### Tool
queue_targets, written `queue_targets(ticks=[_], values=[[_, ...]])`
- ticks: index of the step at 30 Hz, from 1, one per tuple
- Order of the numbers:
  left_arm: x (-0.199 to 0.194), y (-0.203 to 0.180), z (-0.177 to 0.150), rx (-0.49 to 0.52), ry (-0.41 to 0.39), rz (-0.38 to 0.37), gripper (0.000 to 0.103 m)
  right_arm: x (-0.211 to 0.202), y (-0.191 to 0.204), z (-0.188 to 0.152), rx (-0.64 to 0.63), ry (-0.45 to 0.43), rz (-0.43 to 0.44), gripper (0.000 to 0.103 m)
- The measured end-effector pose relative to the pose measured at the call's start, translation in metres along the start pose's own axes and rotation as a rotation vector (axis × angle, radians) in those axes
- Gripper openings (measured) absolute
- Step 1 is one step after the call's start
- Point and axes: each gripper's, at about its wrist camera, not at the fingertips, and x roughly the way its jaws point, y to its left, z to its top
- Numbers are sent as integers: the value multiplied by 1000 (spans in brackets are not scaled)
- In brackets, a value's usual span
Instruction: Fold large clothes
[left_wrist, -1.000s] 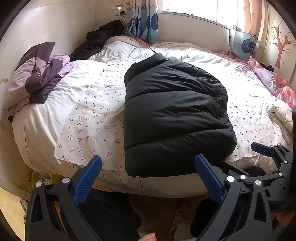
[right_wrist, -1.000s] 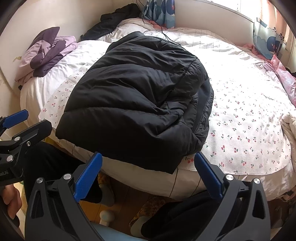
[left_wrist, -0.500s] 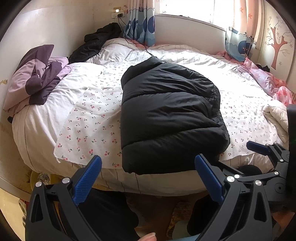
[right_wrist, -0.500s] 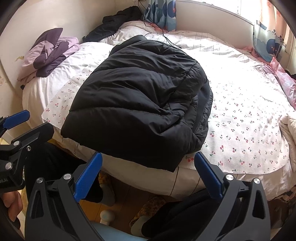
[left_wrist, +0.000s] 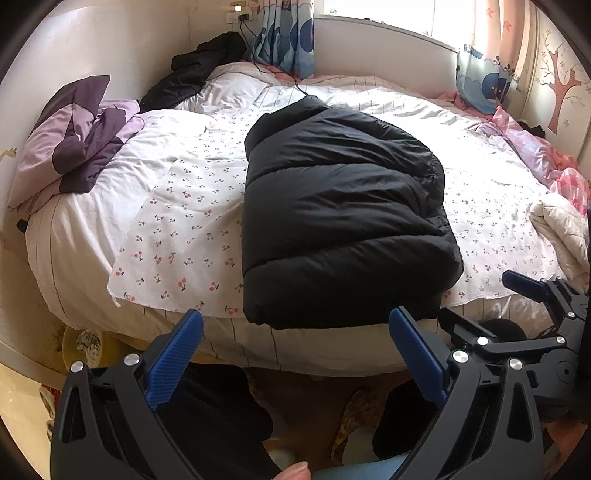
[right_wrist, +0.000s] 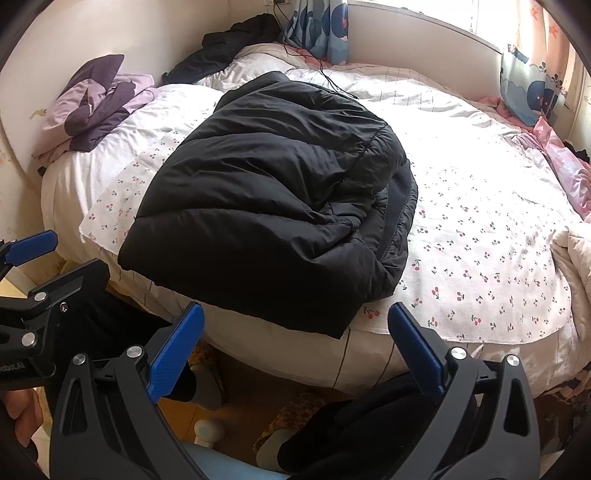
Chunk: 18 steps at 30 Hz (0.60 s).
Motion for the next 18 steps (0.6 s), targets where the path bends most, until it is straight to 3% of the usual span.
queue_targets(ticks=[18], values=[[7,-1,-2,2,22,8,96,12,-11,-4,34,41,19,96]])
